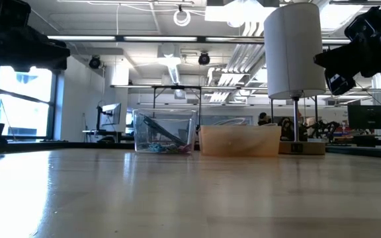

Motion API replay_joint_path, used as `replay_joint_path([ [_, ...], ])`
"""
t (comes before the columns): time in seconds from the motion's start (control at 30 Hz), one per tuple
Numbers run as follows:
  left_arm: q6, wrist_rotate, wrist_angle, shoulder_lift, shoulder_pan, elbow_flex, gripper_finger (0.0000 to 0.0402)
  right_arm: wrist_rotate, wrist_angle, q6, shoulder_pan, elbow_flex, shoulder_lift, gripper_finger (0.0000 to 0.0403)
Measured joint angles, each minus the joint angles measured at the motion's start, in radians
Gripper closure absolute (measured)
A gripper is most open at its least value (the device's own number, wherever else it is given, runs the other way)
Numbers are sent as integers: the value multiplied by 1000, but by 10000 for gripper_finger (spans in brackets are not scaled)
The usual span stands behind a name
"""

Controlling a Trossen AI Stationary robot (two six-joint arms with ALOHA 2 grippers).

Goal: Pick & Place USB Port
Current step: Return to Home Position

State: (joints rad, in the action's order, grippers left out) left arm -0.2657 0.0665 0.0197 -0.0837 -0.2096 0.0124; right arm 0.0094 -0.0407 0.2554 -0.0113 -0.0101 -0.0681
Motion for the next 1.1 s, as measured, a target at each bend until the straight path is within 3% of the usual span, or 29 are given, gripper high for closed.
replay_joint_path([
  [1.1,1,-31,0,1,0,0,401,-1,-1,-2,0,0,0,402],
])
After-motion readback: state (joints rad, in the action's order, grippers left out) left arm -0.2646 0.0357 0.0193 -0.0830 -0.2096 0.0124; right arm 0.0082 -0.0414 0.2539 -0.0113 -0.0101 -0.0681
